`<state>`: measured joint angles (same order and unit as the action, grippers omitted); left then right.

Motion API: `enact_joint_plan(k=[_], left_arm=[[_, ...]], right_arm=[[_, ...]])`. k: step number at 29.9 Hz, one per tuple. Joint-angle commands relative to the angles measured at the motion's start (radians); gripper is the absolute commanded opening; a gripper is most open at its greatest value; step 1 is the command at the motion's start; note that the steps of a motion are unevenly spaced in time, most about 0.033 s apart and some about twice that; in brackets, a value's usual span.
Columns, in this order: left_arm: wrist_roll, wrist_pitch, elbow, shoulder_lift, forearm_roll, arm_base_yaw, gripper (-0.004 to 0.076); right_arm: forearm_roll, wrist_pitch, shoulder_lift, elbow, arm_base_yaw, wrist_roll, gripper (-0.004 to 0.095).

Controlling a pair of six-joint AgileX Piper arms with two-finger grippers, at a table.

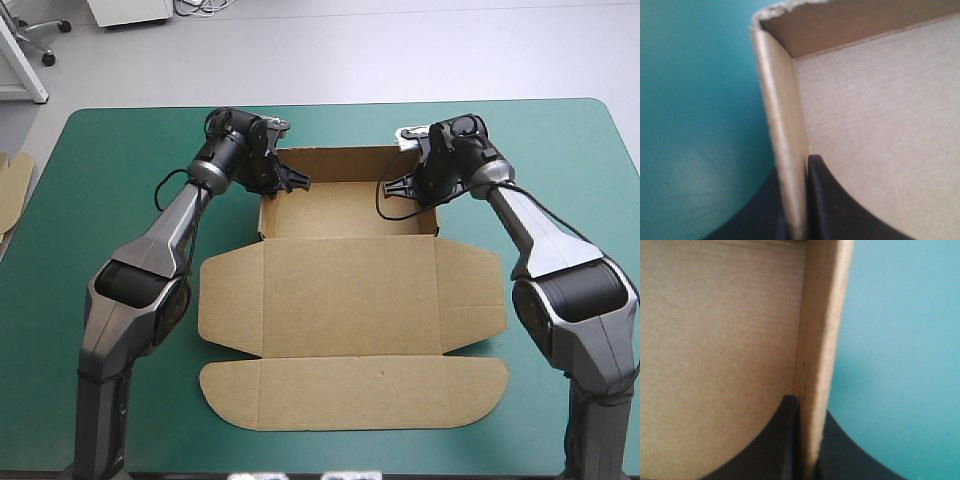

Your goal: Fold the box

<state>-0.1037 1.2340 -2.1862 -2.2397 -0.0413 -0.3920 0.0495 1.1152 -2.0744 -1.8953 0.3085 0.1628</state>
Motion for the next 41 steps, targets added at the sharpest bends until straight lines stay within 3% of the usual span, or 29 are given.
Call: enact_joint_plan(k=[1, 11, 16, 20, 22, 25, 28, 41], left_arm=[[0.033, 0.003, -0.026, 0.050, -0.088, 0.005, -0.0015], [0.039, 0.003, -0.026, 0.048, -0.085, 0.005, -0.0014], [0.041, -0.010, -0.028, 0.053, -0.082, 0.005, 0.0006], [0.044, -0.004, -0.028, 0.054, -0.063, 0.005, 0.0125], [0.044, 0.008, -0.028, 0.054, -0.054, 0.005, 0.0217], [0.044, 0.019, -0.028, 0.054, -0.049, 0.005, 0.0337], [0.045, 0.028, -0.028, 0.059, -0.032, 0.005, 0.0399], [0.097, 0.023, -0.028, 0.177, 0.047, 0.005, 0.0405]], right_arm=[[0.155, 0.012, 0.050, -0.019, -0.010, -0.040, -0.0012], [0.137, 0.031, 0.050, -0.017, -0.012, -0.056, 0.0028], [0.136, 0.069, 0.050, -0.017, -0.012, -0.056, 0.0228], [0.124, 0.081, 0.052, -0.019, -0.012, -0.047, 0.0471], [0.110, 0.082, 0.055, -0.023, -0.012, -0.045, 0.0520], [0.103, 0.083, 0.062, -0.027, -0.012, -0.045, 0.0523], [0.103, 0.083, 0.081, -0.027, -0.012, -0.045, 0.0523], [0.051, 0.112, 0.185, -0.027, -0.012, -0.052, 0.0522]])
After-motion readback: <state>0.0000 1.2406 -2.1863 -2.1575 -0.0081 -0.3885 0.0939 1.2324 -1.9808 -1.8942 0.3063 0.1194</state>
